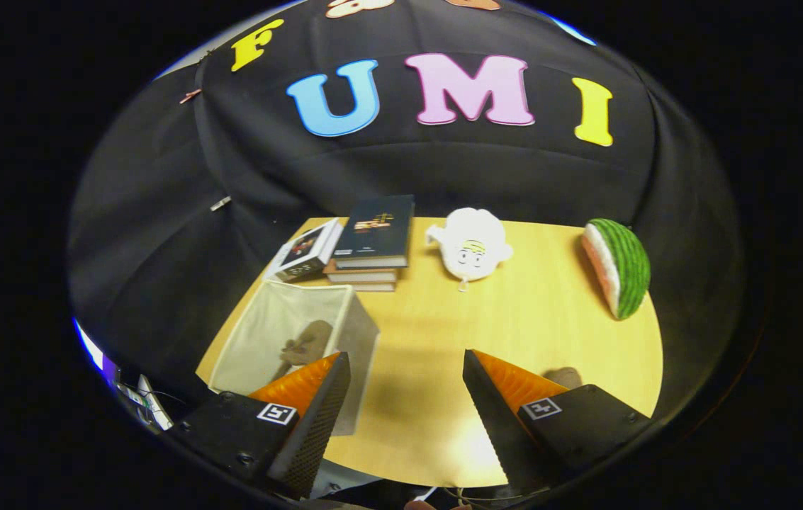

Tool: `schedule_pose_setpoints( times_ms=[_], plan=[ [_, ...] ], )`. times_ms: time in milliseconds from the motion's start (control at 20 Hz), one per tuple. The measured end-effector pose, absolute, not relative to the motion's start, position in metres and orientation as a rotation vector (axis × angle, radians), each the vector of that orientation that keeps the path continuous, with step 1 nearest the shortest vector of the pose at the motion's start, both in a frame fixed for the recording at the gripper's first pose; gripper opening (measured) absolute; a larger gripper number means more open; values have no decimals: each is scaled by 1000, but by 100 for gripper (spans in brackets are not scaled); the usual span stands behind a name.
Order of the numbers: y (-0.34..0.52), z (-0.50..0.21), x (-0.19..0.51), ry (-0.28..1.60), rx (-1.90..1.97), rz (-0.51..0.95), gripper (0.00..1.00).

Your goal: Open the storage box then place both shoes into the box .Put the left shoe in first, then the right shoe, with the right side of both shoes facing outward in a uniform manner.

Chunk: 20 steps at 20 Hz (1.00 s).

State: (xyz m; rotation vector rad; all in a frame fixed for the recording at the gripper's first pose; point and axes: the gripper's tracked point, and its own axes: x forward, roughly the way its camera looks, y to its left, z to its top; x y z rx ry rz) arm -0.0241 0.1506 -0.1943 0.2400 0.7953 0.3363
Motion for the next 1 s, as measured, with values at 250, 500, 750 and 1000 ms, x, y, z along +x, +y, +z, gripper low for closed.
schedule_pose_setpoints(
  times_ms=[250, 500, 750, 1000],
  plan=[
    [63, -247, -52, 820, 171, 232, 99],
    [10, -304, -79, 864, 122, 181, 99],
    [-7, -361, -104, 964, 156, 144, 99],
    [-5, -413, -108, 1062, 161, 131, 98]
  ],
)
